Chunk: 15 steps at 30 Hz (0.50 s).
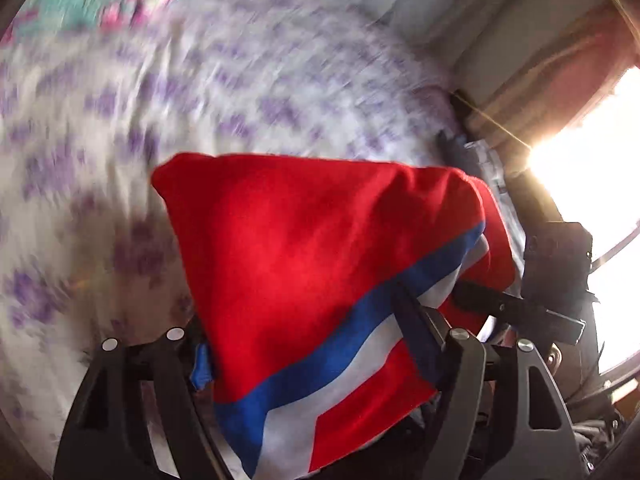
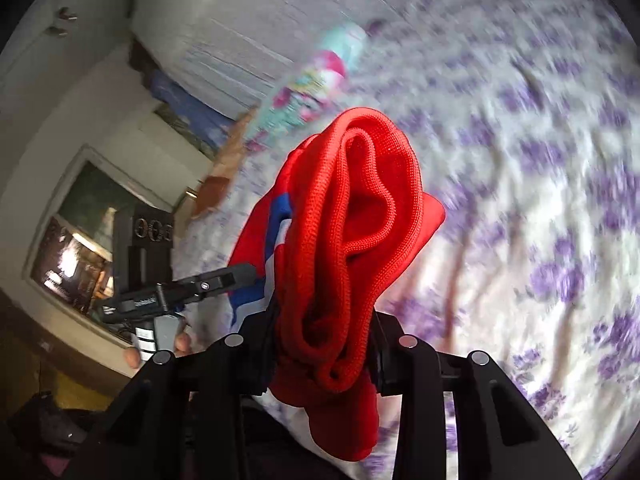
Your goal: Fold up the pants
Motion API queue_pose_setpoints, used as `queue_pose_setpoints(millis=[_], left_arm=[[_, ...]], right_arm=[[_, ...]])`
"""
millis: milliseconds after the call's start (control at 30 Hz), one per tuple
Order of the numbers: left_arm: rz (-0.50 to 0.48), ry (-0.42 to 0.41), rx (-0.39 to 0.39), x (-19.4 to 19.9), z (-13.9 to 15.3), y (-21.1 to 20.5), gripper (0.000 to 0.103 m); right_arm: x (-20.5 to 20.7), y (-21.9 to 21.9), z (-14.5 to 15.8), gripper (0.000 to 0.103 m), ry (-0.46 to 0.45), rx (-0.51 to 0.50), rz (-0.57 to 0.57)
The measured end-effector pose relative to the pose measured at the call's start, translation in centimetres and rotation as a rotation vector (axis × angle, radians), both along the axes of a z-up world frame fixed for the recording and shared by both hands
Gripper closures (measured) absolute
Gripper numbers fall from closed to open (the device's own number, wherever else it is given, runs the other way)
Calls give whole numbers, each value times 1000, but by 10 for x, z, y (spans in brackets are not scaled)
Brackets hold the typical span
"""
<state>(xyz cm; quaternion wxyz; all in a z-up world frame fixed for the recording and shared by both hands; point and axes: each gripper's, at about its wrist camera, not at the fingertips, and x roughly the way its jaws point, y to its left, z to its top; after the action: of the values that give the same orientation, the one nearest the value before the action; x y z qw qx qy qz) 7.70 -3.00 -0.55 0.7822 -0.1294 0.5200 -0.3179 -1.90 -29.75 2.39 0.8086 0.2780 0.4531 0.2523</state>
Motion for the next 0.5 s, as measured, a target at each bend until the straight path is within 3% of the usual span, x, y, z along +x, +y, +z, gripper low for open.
queue_pose_setpoints(millis=[67, 100, 133, 200, 233, 267, 367, 500], left_arm=[[31, 74, 28, 11, -33, 6, 29], [33, 105, -13, 13, -42, 10, 29], [39, 113, -52, 12, -45, 17, 29], [26, 87, -43, 5, -41, 19, 29], [23, 71, -31, 1, -40, 18, 31], [21, 56, -21, -2, -38, 17, 44], [11, 7, -9, -9, -21, 13, 67], [-8, -71, -7, -13, 12, 4, 72]], right_arm=[[8, -4, -33, 52, 101, 12, -2], [8, -8, -44, 49, 127, 39, -6], [7, -10, -53, 47, 134, 90, 9], [3, -10, -52, 47, 99, 94, 34], [3, -9, -52, 59, 93, 99, 47], [6, -6, -52, 66, 83, 108, 58], [3, 3, -34, 71, 3, 88, 63], [-1, 4, 1, 71, -83, 89, 62]])
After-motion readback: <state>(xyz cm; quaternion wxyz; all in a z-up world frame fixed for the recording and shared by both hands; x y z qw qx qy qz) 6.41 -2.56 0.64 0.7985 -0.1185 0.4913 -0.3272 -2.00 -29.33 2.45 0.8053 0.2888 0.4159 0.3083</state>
